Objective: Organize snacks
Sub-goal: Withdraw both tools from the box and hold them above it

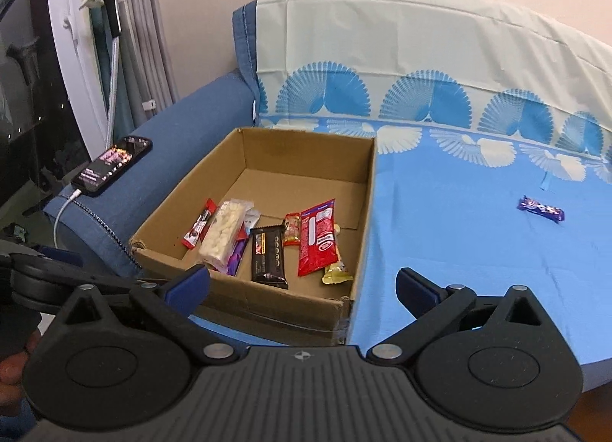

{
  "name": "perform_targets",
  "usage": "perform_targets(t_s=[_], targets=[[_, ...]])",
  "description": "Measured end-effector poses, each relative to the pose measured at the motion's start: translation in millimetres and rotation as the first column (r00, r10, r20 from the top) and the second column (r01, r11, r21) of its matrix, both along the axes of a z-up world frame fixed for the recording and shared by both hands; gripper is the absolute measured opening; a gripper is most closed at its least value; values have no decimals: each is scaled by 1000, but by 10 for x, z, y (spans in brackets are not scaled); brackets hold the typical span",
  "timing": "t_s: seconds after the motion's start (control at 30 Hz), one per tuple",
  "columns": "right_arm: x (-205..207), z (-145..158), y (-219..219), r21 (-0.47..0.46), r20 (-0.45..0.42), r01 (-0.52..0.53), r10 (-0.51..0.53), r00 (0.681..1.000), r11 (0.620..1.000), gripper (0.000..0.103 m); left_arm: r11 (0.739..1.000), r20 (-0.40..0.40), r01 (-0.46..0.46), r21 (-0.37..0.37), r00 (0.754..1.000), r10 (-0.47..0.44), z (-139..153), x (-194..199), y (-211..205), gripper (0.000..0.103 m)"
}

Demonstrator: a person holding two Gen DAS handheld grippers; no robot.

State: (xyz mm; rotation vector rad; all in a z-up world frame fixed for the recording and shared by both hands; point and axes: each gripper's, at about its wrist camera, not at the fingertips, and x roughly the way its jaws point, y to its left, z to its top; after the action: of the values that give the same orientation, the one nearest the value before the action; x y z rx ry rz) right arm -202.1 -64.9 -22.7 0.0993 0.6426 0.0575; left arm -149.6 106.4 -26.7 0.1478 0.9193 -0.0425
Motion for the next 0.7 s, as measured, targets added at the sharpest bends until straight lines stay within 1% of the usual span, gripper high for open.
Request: perform_targets(t_s=[0.3, 0.5, 0.7], targets=[[-278, 111, -62, 17, 71, -10, 9, 997, 1000, 102, 1000, 60, 7, 27, 998, -9, 196, -283, -105, 103], [-347, 134, -93, 30, 85, -2, 0, 996, 1000, 102, 999, 75, 12, 38, 997, -15, 250, -360, -144, 103], [-350, 125, -106, 40, 86, -3, 0, 996, 999, 102, 999, 73, 19, 50, 997, -23, 245, -377, -171, 103]])
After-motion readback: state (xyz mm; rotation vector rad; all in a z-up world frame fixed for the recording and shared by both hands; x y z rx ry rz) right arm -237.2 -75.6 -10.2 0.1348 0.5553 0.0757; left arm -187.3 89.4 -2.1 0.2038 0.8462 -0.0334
